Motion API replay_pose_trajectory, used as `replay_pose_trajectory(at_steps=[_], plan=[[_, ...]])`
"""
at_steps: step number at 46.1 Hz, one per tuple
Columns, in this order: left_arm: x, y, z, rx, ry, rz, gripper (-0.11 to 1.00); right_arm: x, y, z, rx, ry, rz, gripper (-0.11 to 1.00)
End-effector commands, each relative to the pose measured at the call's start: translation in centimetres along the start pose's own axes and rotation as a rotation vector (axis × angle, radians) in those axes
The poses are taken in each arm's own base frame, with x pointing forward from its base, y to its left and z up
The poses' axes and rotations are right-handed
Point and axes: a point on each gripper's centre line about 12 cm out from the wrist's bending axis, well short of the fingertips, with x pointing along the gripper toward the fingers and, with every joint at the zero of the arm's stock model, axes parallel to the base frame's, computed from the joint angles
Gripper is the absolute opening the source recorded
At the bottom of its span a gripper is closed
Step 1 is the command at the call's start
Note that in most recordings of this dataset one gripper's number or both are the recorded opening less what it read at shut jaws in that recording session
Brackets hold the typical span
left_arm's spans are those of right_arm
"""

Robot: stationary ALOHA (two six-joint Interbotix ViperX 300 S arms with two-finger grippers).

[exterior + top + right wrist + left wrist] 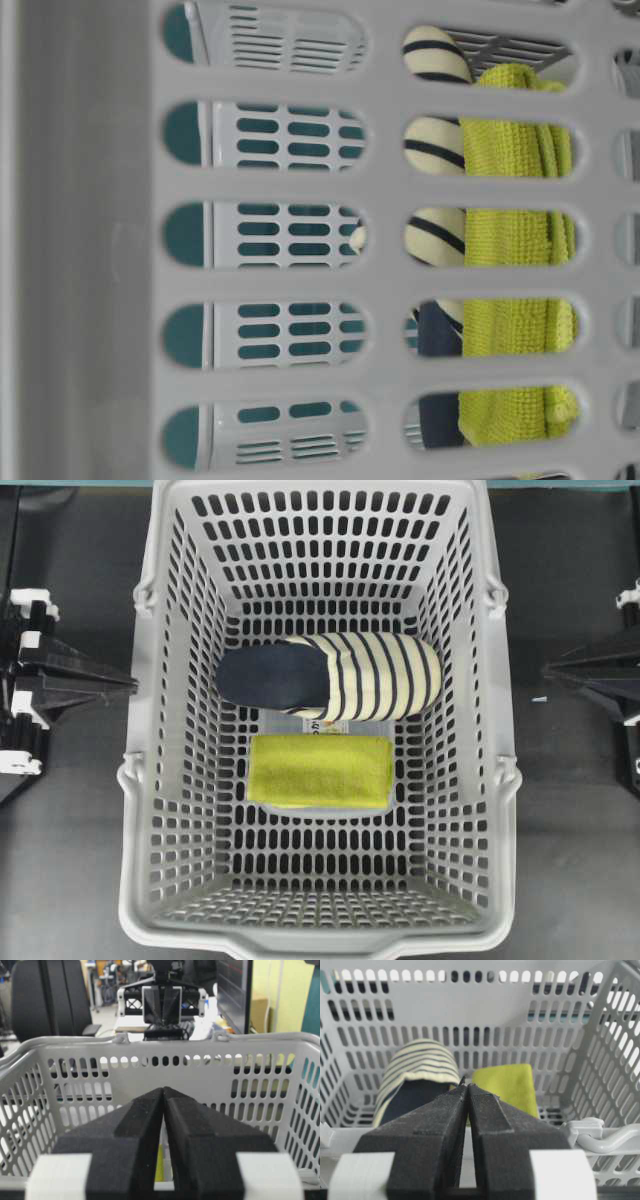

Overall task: Pick up the yellow cloth from the shopping basket with the left arm.
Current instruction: 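Move the left gripper over the basket toward the yellow-green cloth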

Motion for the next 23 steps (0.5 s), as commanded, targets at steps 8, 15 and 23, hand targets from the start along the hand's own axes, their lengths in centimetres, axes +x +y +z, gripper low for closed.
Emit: replay_pose_trajectory(at_steps=[8, 15, 23], plan=[[1.2, -0.3, 4.4, 0.026, -0.022, -0.016, 0.0, 0.2, 0.2, 0.7, 0.04, -0.02, 0.007, 0.0], [2.5, -0.2, 5.5, 0.026, 0.086, -0.011, 0.0, 0.2, 0.2, 0.4, 0.068, 0.01, 0.007, 0.0], [5.2, -0.2, 6.6, 0.031, 0.251, -0.007, 0.0, 0.2, 0.1, -0.7, 0.076, 0.118, -0.001, 0.0]])
